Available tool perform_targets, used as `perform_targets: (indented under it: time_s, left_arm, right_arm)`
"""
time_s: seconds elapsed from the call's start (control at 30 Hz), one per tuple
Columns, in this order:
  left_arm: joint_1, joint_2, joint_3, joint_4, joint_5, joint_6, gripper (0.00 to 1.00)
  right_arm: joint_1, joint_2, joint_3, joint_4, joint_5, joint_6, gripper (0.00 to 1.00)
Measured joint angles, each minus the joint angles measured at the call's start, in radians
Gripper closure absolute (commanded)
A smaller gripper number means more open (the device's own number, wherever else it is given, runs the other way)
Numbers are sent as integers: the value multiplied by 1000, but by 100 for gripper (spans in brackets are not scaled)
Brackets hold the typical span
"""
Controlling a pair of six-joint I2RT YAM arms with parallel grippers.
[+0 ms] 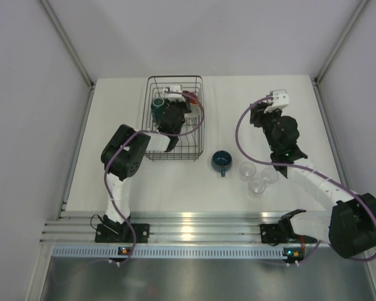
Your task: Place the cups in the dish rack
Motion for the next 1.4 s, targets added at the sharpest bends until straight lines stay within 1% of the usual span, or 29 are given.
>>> perform_targets:
  time_s: [0.17, 0.43, 0.6, 0.9, 1.07, 1.17, 1.3, 1.4]
  left_arm:
    - [-11, -35, -82, 73, 10, 0, 100]
    - [-12, -65, -109, 64, 32, 7, 100]
    - [-12, -103, -140, 60, 50, 16, 100]
    - [-11, -225, -198, 77, 94, 1, 100]
    - [-9, -267, -214, 82, 130, -15, 100]
    - [0, -301, -243, 81, 170, -53, 100]
    - [25, -370, -303, 80, 246, -126, 100]
    - [58, -428, -342, 80, 322, -189, 100]
  right_arm:
    - [0, 5, 0, 0, -15, 18, 57]
    - [0, 58, 3, -5, -89, 55, 55]
    - [0, 94, 49, -42, -180, 71, 56]
    - [0, 134, 114, -56, -364, 129, 55]
    - [-2, 165, 134, -37, -468, 201, 55]
    - [-6, 188, 138, -3, -537, 257, 54]
    - [-29, 248, 155, 72, -644, 352, 53]
    - [-59, 318, 181, 171, -740, 462, 52]
